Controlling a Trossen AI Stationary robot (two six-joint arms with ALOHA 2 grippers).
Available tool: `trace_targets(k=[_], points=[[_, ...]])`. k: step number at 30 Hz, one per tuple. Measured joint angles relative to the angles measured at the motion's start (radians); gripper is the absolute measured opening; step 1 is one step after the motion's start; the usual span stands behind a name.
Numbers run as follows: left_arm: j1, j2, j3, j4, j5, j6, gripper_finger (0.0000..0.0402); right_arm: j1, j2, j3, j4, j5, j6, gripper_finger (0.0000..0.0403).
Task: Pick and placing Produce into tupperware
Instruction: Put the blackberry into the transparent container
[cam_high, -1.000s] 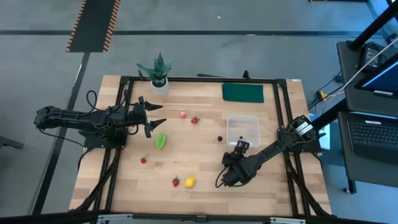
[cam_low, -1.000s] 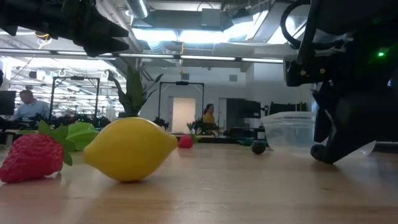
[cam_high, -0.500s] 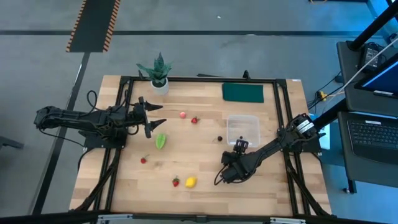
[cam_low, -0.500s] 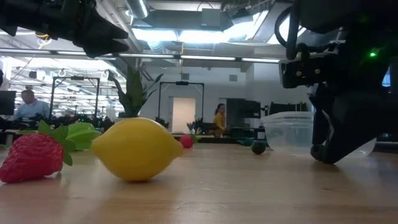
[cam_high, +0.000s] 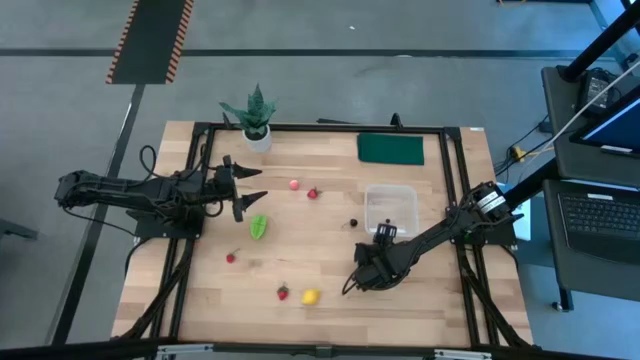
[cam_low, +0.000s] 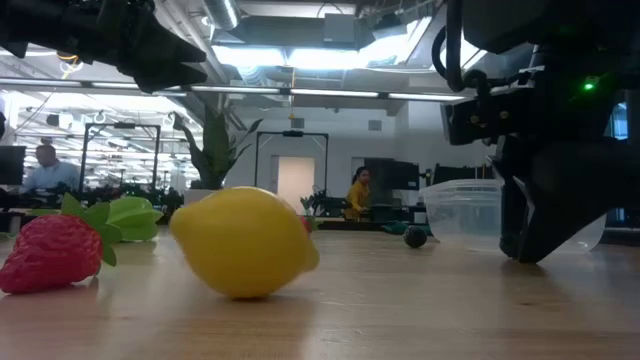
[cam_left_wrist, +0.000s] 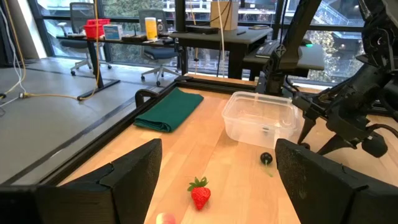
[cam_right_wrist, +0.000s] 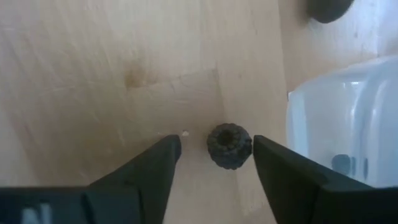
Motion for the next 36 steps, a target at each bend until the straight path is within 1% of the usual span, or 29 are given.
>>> trace_targets(k=[7, 9, 11, 18, 21, 25, 31, 36], points=[[0.000, 0.000, 0.000, 0.000, 0.000, 0.000, 0.0305, 0.002, 0.003, 0.000, 0.015, -0.018, -0.019, 0.0127], [0.000, 0.000, 0.000, 0.000, 0.000, 0.000, 0.0305, 0.002, 0.003, 0.000, 0.015, -0.018, -0.021, 0.0109], [0.000, 0.000, 0.000, 0.000, 0.000, 0.000, 0.0305, 0.003, 0.003, 0.000, 0.014, -0.018, -0.024, 0.0100], [0.000, 0.000, 0.000, 0.000, 0.000, 0.000, 0.0305, 0.003, 0.004, 0.011, 0.005, -0.017, -0.016, 0.0114], [0.000, 0.000, 0.000, 0.000, 0.000, 0.000, 0.0305, 0.003, 0.010, 0.046, -0.031, -0.013, -0.038, 0.0108], [0.000, 0.000, 0.000, 0.000, 0.000, 0.000, 0.0305, 0.005, 0.014, 0.111, -0.063, -0.032, -0.067, 0.0098], [0.000, 0.000, 0.000, 0.000, 0.000, 0.000, 0.0305, 0.016, 0.012, 0.216, -0.217, -0.008, -0.062, 0.0106], [0.000, 0.000, 0.000, 0.000, 0.000, 0.000, 0.0305, 0.027, 0.010, 0.318, -0.447, 0.009, -0.065, 0.0103]])
